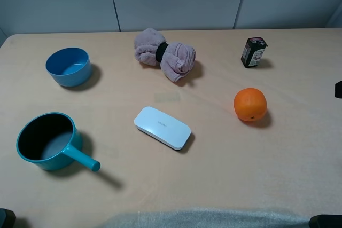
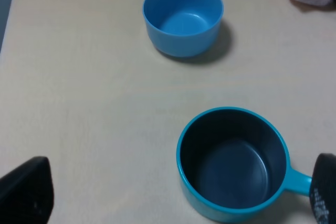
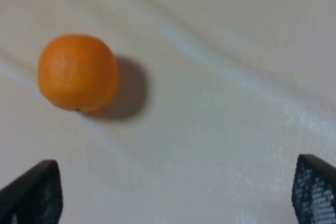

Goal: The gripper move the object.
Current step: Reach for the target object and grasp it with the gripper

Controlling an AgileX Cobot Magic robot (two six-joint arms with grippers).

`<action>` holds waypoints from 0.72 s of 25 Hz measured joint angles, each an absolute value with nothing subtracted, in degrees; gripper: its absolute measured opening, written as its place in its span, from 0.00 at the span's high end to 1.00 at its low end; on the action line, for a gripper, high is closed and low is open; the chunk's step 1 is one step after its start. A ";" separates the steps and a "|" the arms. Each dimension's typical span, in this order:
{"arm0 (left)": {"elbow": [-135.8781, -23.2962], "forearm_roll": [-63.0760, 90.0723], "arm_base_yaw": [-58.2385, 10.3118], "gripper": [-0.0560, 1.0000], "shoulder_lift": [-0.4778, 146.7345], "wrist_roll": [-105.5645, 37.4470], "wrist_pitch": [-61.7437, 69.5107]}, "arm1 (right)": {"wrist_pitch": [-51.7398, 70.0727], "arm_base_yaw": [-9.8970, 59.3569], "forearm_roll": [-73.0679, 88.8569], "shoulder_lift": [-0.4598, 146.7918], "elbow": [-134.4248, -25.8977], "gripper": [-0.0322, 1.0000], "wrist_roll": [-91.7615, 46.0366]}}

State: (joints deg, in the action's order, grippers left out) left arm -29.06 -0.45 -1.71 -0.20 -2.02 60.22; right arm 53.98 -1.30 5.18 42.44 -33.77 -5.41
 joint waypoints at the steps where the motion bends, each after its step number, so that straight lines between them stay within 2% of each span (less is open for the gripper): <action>1: -29.06 -0.45 -1.71 0.01 -0.20 -2.02 60.22 | 53.68 -1.30 5.25 44.21 -33.77 0.30 -5.56; 18: -29.06 -0.45 -1.71 0.01 -0.20 -2.02 60.22 | 53.11 -1.25 9.80 63.90 -43.23 0.30 -6.55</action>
State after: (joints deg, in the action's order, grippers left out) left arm -29.06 -0.45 -1.71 -0.20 -2.02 60.22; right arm 53.11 -1.25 9.80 63.90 -43.23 -6.55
